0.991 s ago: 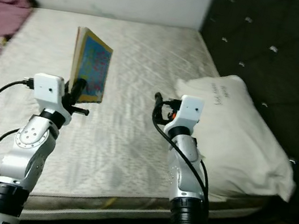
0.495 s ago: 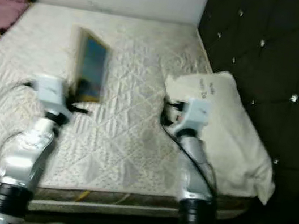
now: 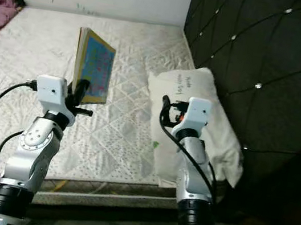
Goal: Clean up the room
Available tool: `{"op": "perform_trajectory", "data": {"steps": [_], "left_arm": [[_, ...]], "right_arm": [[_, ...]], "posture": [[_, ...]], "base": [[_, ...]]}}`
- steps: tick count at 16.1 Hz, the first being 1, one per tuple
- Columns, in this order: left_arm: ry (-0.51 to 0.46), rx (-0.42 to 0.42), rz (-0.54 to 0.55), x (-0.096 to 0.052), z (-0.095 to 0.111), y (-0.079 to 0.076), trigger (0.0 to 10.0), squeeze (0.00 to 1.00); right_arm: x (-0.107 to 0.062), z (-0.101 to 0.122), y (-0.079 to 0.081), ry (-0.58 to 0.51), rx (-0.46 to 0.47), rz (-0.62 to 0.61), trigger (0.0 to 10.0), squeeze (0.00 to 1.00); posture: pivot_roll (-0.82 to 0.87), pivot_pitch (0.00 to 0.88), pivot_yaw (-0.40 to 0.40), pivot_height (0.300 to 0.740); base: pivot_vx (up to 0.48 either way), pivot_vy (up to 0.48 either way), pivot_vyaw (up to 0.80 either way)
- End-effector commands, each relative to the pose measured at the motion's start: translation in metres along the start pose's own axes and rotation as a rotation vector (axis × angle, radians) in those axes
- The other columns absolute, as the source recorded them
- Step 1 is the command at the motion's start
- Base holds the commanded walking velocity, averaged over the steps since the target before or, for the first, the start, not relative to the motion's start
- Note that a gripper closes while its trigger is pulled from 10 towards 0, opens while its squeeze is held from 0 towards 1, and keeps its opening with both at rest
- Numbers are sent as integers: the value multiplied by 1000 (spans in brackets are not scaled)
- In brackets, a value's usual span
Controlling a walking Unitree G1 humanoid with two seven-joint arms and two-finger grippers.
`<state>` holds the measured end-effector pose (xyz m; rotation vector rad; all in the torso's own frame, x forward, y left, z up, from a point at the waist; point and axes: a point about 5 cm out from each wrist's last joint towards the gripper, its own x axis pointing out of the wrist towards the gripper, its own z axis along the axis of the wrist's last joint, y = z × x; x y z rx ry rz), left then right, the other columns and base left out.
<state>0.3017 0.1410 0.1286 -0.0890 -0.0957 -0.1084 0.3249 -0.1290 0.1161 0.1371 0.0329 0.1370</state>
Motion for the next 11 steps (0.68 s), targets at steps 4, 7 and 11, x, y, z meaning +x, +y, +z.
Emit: {"op": "perform_trajectory", "data": {"steps": [4,7,11], "left_arm": [[-20,-45,74,1,5,11,10000,0],[55,-235,180,-1,-5,20,10000,0],[75,-241,163,-2,-7,18,10000,0]], "right_arm": [[2,4,4,-14,-4,21,10000,0],[2,4,4,-8,-8,25,10000,0],[0,2,4,6,-5,30,10000,0]], "posture": [[-96,0,-15,740],[-97,0,-18,740],[-99,0,-20,740]], "base": [[0,0,0],[0,0,0],[0,0,0]]}}
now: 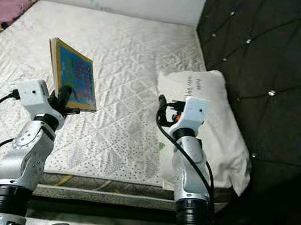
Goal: Clean up the room
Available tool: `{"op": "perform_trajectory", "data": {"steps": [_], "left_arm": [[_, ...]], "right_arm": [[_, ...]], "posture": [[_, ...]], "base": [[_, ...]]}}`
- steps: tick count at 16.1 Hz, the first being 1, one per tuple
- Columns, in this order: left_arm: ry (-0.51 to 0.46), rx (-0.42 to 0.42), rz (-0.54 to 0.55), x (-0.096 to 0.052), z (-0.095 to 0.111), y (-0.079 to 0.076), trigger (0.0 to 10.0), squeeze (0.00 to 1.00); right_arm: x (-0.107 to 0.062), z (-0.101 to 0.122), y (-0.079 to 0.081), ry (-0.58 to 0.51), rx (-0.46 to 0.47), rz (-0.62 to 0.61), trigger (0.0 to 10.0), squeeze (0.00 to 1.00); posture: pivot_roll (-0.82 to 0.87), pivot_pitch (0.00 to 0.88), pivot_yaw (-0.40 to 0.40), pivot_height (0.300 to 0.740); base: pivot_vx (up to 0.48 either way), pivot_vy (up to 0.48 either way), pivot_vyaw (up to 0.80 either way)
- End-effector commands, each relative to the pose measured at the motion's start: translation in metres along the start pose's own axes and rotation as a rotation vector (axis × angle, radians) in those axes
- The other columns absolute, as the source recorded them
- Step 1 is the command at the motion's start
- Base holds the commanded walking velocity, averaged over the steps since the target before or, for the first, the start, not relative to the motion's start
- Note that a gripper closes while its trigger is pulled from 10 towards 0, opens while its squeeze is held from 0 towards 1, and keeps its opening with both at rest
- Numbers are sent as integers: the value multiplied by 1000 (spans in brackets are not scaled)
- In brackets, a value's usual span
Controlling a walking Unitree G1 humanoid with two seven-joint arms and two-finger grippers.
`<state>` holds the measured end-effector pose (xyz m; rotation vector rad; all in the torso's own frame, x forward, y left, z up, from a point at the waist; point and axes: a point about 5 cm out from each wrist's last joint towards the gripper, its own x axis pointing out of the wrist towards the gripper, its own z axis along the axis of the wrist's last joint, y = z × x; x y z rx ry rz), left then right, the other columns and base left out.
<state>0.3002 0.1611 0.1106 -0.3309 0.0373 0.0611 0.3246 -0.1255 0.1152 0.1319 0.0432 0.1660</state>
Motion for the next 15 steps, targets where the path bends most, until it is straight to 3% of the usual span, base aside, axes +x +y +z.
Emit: {"op": "perform_trajectory", "data": {"steps": [1,9,11,12,15], "left_arm": [[-33,-10,-31,2,9,-7,10000,0],[-63,11,1,-1,10,-5,10000,0],[-89,75,-11,-9,13,-1,10000,0],[-131,119,3,-23,18,7,10000,0],[-91,220,13,-35,20,12,10000,0]], "right_arm": [[0,3,0,-8,4,3,10000,0],[-2,5,2,-16,8,32,10000,0],[-6,9,4,-32,0,50,10000,0],[-15,14,7,-58,-28,80,10000,0],[-23,15,7,-65,-36,81,10000,0]], "posture": [[-100,1,-21,740],[-105,12,-25,740],[-97,28,-28,740],[-93,39,-27,740],[-86,55,-27,740]], "base": [[0,0,0],[0,0,0],[0,0,0],[0,0,0],[0,0,0]]}}
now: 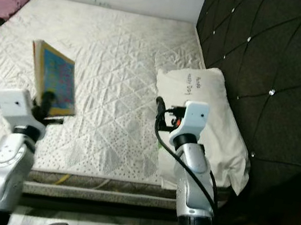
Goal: Clean up the room
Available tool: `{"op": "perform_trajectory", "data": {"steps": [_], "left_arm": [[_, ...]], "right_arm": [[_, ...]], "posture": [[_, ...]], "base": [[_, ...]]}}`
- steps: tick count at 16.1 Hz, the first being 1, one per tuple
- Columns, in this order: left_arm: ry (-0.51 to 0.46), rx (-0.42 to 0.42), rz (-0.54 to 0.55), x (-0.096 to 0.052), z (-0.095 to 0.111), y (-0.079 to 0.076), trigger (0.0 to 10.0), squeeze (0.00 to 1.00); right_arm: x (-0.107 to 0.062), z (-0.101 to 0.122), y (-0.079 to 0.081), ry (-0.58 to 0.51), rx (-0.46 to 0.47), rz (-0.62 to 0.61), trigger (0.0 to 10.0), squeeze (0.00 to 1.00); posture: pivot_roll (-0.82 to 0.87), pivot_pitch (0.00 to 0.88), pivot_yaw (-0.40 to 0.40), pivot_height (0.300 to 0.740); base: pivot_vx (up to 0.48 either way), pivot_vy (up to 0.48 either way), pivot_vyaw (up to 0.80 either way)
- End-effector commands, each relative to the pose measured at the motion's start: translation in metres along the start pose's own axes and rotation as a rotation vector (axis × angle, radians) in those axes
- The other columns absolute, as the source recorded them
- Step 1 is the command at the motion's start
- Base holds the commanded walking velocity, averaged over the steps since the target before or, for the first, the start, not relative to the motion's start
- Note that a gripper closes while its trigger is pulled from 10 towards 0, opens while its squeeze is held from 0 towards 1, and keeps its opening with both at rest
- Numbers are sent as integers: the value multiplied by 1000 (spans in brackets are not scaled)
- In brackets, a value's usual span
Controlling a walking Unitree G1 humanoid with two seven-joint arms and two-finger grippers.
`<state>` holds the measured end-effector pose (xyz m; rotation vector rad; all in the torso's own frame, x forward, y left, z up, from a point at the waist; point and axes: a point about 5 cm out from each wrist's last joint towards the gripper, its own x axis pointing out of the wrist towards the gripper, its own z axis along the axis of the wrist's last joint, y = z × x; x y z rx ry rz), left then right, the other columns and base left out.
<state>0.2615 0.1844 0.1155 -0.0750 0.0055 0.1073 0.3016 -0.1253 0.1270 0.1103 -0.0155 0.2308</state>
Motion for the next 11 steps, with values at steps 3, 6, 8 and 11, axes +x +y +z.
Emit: {"op": "perform_trajectory", "data": {"steps": [3,6,8,11], "left_arm": [[-42,123,-135,-12,6,-9,10000,0],[-47,174,-162,-21,5,-14,10000,0],[-31,196,-112,-20,3,-13,10000,0],[-31,154,-179,-26,1,-20,10000,0]], "right_arm": [[-4,3,1,7,-11,7,10000,0],[-10,0,2,27,-12,-7,10000,0],[-13,-1,2,33,-8,-15,10000,0],[-17,-2,1,46,-1,-26,10000,0]], "posture": [[-66,75,-27,740],[-65,98,-22,740],[-71,106,-20,740],[-78,109,-23,740]], "base": [[0,0,0],[0,0,0],[0,0,0],[0,0,0]]}}
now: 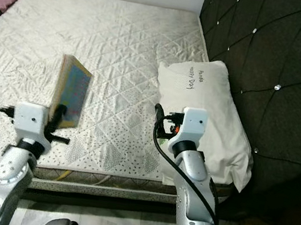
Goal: Clean up the room
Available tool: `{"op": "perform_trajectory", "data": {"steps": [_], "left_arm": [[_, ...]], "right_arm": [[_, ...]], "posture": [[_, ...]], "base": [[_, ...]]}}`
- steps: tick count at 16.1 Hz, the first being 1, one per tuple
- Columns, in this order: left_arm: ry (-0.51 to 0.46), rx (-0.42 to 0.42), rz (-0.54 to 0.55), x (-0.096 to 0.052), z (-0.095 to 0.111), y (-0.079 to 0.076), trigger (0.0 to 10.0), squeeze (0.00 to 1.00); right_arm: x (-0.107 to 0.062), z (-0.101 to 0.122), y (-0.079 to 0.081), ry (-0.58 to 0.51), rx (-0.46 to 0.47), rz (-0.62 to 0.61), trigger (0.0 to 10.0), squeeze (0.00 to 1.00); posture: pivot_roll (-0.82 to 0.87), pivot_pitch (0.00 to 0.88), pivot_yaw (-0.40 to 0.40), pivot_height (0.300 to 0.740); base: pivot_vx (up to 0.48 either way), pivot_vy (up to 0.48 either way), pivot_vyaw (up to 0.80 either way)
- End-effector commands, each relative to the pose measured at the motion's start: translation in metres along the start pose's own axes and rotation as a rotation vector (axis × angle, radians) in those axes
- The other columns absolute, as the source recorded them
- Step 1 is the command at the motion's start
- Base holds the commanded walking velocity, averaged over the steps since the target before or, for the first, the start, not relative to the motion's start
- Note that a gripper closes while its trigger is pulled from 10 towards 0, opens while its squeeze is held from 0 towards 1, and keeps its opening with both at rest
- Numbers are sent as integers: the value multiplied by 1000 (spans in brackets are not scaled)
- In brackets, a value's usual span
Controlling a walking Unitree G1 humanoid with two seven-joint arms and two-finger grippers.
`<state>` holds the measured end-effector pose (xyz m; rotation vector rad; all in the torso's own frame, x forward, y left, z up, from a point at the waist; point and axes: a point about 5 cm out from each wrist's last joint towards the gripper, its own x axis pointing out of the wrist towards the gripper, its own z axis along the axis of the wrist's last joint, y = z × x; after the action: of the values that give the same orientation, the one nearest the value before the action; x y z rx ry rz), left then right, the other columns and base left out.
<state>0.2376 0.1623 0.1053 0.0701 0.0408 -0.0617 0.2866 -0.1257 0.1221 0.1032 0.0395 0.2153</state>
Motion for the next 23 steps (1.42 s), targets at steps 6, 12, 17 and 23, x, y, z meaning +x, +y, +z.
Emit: {"op": "perform_trajectory", "data": {"steps": [6,12,17,23], "left_arm": [[-79,-23,66,4,17,6,10000,0],[-103,-57,114,15,24,5,10000,0],[-118,-100,154,22,27,5,10000,0],[-111,-132,158,33,24,10,10000,0]], "right_arm": [[-2,3,1,0,8,2,10000,0],[2,3,0,-2,7,3,10000,0],[6,3,-2,-1,0,1,10000,0],[9,2,-3,-14,-31,5,10000,0]], "posture": [[-74,107,-21,714],[-83,97,-23,669],[-134,86,-35,669],[-174,87,-32,669]], "base": [[0,0,0],[0,0,0],[0,0,0],[0,0,0]]}}
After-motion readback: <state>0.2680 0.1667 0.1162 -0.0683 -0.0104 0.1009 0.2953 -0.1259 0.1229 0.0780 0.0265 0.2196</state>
